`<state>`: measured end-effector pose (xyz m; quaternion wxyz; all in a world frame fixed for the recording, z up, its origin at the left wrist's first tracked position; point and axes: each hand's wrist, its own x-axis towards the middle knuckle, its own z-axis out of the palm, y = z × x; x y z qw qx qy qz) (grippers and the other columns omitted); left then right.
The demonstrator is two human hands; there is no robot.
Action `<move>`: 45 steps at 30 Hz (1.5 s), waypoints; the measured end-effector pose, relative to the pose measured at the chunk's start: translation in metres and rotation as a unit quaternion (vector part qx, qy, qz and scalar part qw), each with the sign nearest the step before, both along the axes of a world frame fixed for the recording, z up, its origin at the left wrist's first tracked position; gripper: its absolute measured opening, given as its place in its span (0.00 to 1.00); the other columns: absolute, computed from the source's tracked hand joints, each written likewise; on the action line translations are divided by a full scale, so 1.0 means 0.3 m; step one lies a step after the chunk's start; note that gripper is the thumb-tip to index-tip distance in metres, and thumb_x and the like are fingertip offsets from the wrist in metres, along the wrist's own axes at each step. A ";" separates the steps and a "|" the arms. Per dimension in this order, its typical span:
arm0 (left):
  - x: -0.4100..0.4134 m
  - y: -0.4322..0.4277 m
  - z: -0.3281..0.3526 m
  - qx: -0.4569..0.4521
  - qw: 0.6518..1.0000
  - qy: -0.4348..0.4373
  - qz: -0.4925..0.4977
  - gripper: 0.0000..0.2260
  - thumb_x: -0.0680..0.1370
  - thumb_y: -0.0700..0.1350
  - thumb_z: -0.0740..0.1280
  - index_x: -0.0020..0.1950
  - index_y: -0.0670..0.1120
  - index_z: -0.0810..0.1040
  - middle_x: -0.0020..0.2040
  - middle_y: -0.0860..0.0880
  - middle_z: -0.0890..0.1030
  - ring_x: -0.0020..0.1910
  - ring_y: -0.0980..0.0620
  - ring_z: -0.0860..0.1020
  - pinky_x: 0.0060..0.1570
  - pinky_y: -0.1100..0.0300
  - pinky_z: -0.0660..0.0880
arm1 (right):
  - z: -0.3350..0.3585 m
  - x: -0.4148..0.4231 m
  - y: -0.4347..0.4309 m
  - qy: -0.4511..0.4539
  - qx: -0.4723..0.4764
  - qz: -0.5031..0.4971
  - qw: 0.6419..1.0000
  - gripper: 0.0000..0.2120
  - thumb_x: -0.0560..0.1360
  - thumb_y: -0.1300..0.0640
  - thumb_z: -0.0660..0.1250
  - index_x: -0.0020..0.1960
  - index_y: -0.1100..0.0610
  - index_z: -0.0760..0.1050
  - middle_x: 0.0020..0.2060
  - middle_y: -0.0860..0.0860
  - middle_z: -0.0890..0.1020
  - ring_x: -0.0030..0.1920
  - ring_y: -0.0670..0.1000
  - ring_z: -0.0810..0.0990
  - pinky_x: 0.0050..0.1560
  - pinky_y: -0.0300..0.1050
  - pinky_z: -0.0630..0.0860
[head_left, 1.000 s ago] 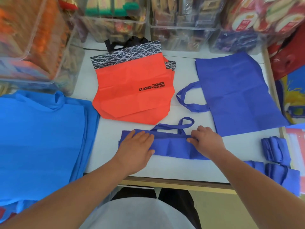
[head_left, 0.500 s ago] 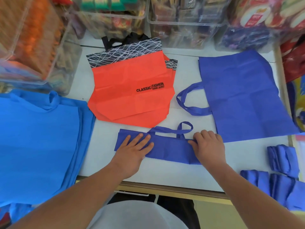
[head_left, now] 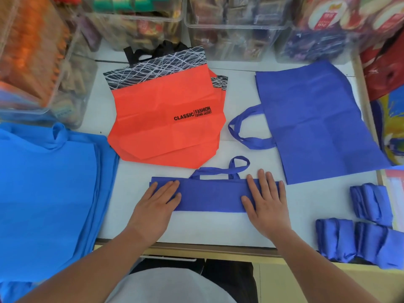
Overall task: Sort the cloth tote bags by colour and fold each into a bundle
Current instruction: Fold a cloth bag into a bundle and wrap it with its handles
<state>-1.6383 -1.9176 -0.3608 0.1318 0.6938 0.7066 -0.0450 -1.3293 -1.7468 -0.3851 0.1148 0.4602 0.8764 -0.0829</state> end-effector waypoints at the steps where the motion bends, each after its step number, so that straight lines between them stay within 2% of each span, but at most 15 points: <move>1: -0.004 -0.004 -0.005 0.000 1.000 -0.005 0.003 0.27 0.68 0.38 0.76 0.67 0.47 0.80 0.76 0.45 0.70 0.74 0.47 0.71 0.73 0.45 0.62 | -0.007 -0.001 0.002 -0.002 0.000 0.001 1.000 0.31 0.84 0.37 0.42 0.83 0.47 0.44 0.83 0.52 0.45 0.82 0.54 0.41 0.80 0.61 0.43; 5: -0.012 -0.009 0.001 -0.002 0.998 -0.056 0.015 0.25 0.71 0.37 0.75 0.68 0.47 0.79 0.76 0.46 0.70 0.74 0.46 0.71 0.71 0.43 0.69 | 0.003 0.001 0.017 0.025 -0.023 -0.002 0.999 0.30 0.83 0.37 0.38 0.83 0.46 0.44 0.83 0.52 0.46 0.82 0.56 0.43 0.80 0.60 0.44; 9: -0.021 -0.006 0.013 -0.022 0.996 -0.084 0.021 0.25 0.72 0.36 0.74 0.69 0.48 0.79 0.76 0.46 0.70 0.74 0.46 0.70 0.70 0.42 0.68 | 0.110 0.029 -0.013 0.197 0.023 -0.196 0.960 0.30 0.82 0.46 0.64 0.80 0.53 0.60 0.77 0.60 0.62 0.73 0.62 0.64 0.69 0.60 0.66; 12: -0.009 -0.017 0.010 -0.056 0.990 -0.116 0.051 0.28 0.78 0.35 0.64 0.77 0.49 0.69 0.81 0.50 0.58 0.80 0.50 0.57 0.78 0.47 0.55 | 0.178 0.036 -0.028 0.239 -0.105 -0.426 0.866 0.31 0.78 0.44 0.68 0.76 0.57 0.66 0.68 0.56 0.70 0.63 0.58 0.74 0.60 0.53 0.74; 16: 0.015 -0.050 0.012 -0.062 0.986 -0.139 0.068 0.29 0.80 0.36 0.59 0.81 0.51 0.61 0.81 0.55 0.47 0.79 0.56 0.44 0.76 0.57 0.42 | 0.221 -0.010 0.015 0.353 -0.241 -0.563 0.707 0.20 0.77 0.43 0.70 0.58 0.59 0.76 0.46 0.54 0.81 0.42 0.54 0.79 0.44 0.49 0.79; 20: 0.034 -0.092 0.007 -0.065 0.984 -0.149 0.073 0.29 0.80 0.37 0.60 0.81 0.51 0.62 0.81 0.54 0.49 0.79 0.56 0.44 0.77 0.56 0.45 | 0.227 -0.066 0.062 0.455 -0.304 -0.578 0.606 0.19 0.74 0.53 0.77 0.61 0.56 0.75 0.55 0.51 0.82 0.53 0.55 0.83 0.54 0.55 0.83; 24: 0.074 -0.119 0.002 -0.027 0.986 -0.143 0.081 0.23 0.75 0.39 0.70 0.70 0.49 0.78 0.78 0.48 0.67 0.76 0.48 0.67 0.72 0.48 0.69 | 0.276 -0.136 0.135 0.458 -0.230 -0.557 0.654 0.11 0.73 0.59 0.74 0.49 0.57 0.72 0.43 0.48 0.78 0.43 0.52 0.77 0.46 0.48 0.79; 26: 0.090 -0.112 0.021 0.019 0.991 -0.118 0.054 0.17 0.74 0.41 0.69 0.62 0.51 0.82 0.73 0.48 0.74 0.72 0.46 0.74 0.68 0.49 0.73 | 0.308 -0.165 0.199 0.465 -0.205 -0.527 0.681 0.11 0.73 0.59 0.74 0.49 0.56 0.71 0.40 0.48 0.75 0.41 0.52 0.74 0.40 0.44 0.74; 30: 0.135 -0.094 0.041 0.053 0.996 -0.073 0.013 0.17 0.81 0.50 0.55 0.62 0.56 0.81 0.71 0.51 0.77 0.71 0.46 0.73 0.71 0.47 0.65 | 0.339 -0.196 0.326 0.428 -0.185 -0.467 0.752 0.21 0.72 0.54 0.76 0.60 0.57 0.71 0.47 0.46 0.76 0.49 0.53 0.78 0.40 0.41 0.73; 32: 0.170 -0.087 0.039 0.031 0.995 -0.095 0.029 0.19 0.83 0.54 0.52 0.66 0.58 0.79 0.72 0.53 0.75 0.72 0.48 0.72 0.71 0.53 0.70 | 0.339 -0.212 0.364 0.381 -0.169 -0.432 0.800 0.38 0.72 0.49 0.77 0.75 0.54 0.62 0.67 0.49 0.71 0.66 0.53 0.73 0.56 0.45 0.75; 34: 0.207 -0.074 0.034 0.010 0.992 -0.114 0.050 0.20 0.82 0.56 0.54 0.69 0.58 0.77 0.74 0.55 0.73 0.74 0.51 0.70 0.68 0.55 0.73 | 0.326 -0.217 0.367 0.315 -0.089 -0.381 0.865 0.49 0.72 0.46 0.77 0.82 0.52 0.51 0.79 0.54 0.55 0.77 0.55 0.60 0.70 0.52 0.67; 36: 0.242 -0.063 0.033 -0.017 0.987 -0.137 0.078 0.22 0.82 0.57 0.53 0.74 0.58 0.73 0.77 0.57 0.69 0.77 0.54 0.64 0.70 0.55 0.72 | 0.319 -0.214 0.317 0.292 0.037 -0.309 0.904 0.46 0.72 0.46 0.76 0.81 0.55 0.55 0.78 0.59 0.57 0.77 0.59 0.58 0.73 0.56 0.62; 38: 0.274 -0.051 0.032 -0.029 0.979 -0.167 0.112 0.24 0.82 0.60 0.51 0.77 0.57 0.69 0.79 0.59 0.63 0.79 0.56 0.58 0.73 0.55 0.69 | 0.301 -0.211 0.215 0.320 0.089 -0.231 0.915 0.32 0.76 0.48 0.73 0.74 0.58 0.68 0.70 0.59 0.68 0.69 0.61 0.67 0.68 0.53 0.67; 41: 0.307 -0.048 0.026 -0.014 0.980 -0.158 0.119 0.27 0.79 0.64 0.57 0.75 0.55 0.72 0.78 0.57 0.66 0.79 0.54 0.62 0.74 0.58 0.66 | 0.223 -0.210 0.012 0.303 -0.041 -0.105 0.946 0.17 0.80 0.49 0.68 0.65 0.57 0.78 0.65 0.54 0.77 0.68 0.57 0.72 0.68 0.50 0.70; 45: 0.318 -0.040 0.018 0.010 0.968 -0.199 0.150 0.32 0.73 0.67 0.68 0.73 0.54 0.74 0.76 0.58 0.69 0.77 0.56 0.64 0.73 0.59 0.66 | 0.109 -0.181 -0.143 0.213 -0.203 -0.055 0.954 0.27 0.82 0.37 0.55 0.72 0.52 0.75 0.79 0.47 0.63 0.81 0.49 0.54 0.79 0.48 0.56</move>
